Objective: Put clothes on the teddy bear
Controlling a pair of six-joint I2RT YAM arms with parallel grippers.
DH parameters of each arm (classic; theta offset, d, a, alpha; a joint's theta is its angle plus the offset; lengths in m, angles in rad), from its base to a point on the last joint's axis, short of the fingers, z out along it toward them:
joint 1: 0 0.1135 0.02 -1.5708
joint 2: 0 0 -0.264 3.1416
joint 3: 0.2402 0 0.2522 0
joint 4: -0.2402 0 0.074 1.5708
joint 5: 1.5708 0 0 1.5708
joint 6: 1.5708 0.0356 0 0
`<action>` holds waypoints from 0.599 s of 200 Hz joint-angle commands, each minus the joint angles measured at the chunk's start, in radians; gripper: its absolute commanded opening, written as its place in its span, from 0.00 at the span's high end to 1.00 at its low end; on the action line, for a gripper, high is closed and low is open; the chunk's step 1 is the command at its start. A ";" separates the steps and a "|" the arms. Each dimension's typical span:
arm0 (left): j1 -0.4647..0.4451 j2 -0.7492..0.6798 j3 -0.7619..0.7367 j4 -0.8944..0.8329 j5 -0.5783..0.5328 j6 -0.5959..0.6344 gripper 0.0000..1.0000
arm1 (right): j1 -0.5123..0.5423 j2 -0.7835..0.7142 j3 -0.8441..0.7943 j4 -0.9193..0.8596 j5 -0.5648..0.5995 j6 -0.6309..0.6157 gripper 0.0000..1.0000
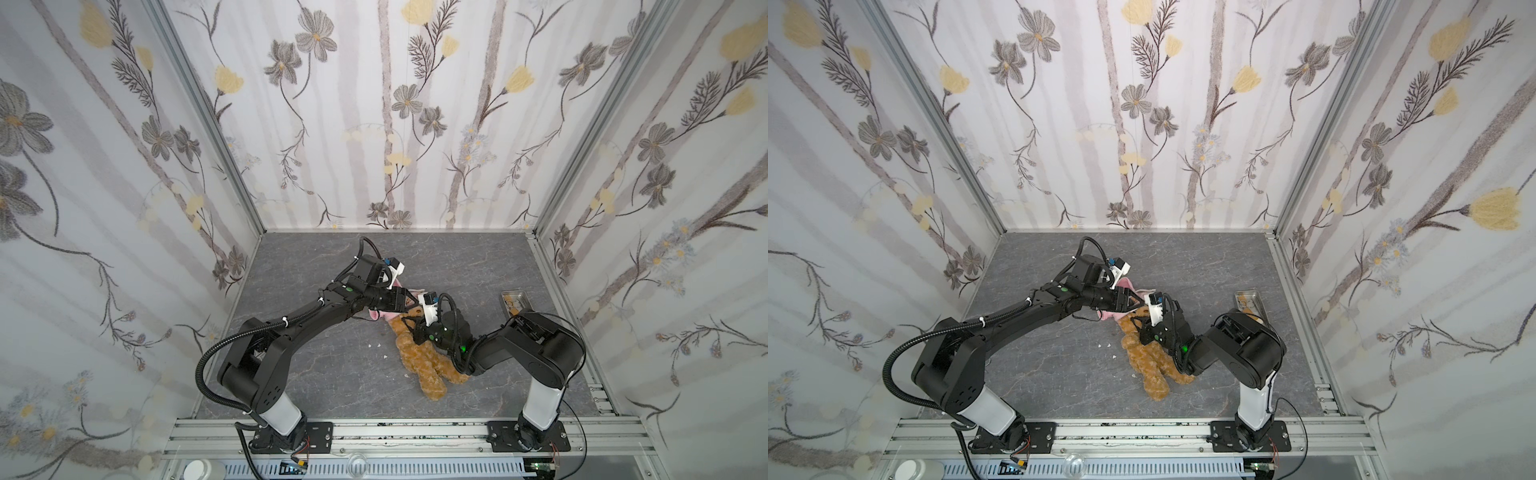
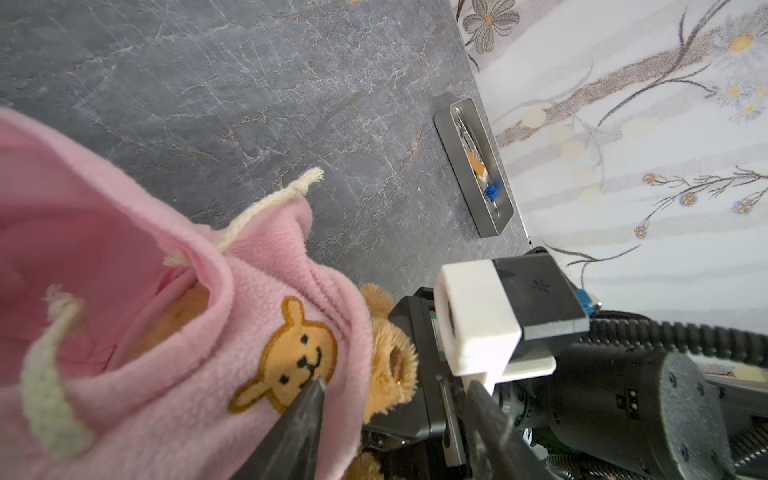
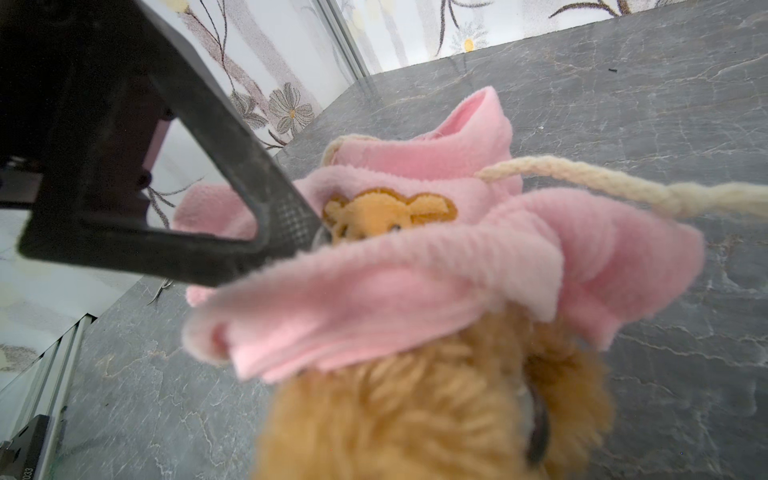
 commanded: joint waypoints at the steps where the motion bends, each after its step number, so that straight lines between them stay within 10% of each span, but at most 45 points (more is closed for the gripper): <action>1: -0.014 0.006 -0.008 0.020 0.061 0.012 0.47 | -0.005 -0.012 0.002 -0.014 -0.004 -0.042 0.85; 120: 0.183 -0.205 -0.062 -0.013 0.080 0.078 0.23 | -0.012 -0.203 -0.079 -0.170 -0.069 -0.383 0.88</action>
